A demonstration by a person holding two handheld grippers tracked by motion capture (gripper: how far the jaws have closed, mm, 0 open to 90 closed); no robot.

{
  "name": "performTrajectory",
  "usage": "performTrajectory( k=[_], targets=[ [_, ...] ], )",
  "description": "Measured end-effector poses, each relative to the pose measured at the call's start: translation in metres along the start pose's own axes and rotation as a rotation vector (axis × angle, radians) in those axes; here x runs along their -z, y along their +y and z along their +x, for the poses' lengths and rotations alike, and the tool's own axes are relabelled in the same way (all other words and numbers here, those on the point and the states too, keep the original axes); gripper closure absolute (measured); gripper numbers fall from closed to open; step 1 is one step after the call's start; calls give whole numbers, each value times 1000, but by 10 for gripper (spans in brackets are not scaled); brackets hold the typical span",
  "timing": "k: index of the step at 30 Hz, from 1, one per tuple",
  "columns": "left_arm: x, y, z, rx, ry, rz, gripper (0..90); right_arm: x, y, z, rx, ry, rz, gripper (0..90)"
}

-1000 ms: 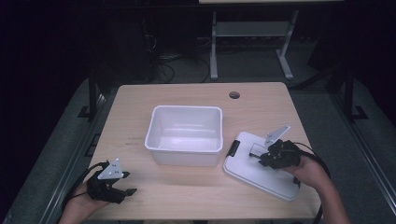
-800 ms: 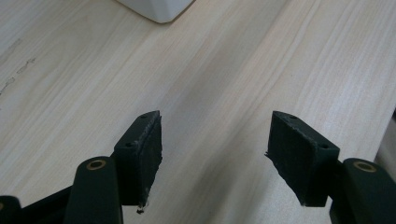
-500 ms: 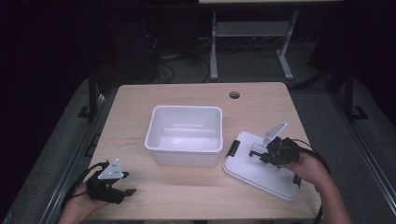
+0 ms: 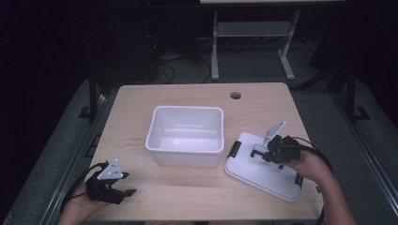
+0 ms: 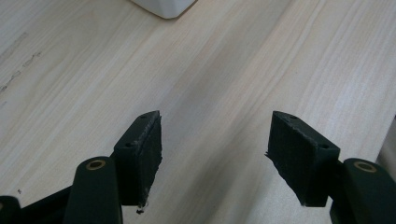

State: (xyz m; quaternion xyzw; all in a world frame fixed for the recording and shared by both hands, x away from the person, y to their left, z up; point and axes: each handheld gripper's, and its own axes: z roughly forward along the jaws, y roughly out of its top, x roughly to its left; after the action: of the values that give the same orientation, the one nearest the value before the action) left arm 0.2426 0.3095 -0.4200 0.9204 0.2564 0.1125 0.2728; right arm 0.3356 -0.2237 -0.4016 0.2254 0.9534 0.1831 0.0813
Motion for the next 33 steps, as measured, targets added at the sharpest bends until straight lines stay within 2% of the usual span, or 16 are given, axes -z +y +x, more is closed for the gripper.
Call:
performTrajectory(
  k=[8, 18, 33],
  targets=[
    [2, 0, -1, 2, 6, -8, 350, 5, -3, -2, 8, 26, -1, 839],
    [0, 1, -2, 0, 2, -1, 351, 25, -3, -1, 37, 43, -31, 840],
    [1, -1, 0, 12, -11, -4, 364, 58, 4, -1, 78, 30, -60, 839]
  ],
)
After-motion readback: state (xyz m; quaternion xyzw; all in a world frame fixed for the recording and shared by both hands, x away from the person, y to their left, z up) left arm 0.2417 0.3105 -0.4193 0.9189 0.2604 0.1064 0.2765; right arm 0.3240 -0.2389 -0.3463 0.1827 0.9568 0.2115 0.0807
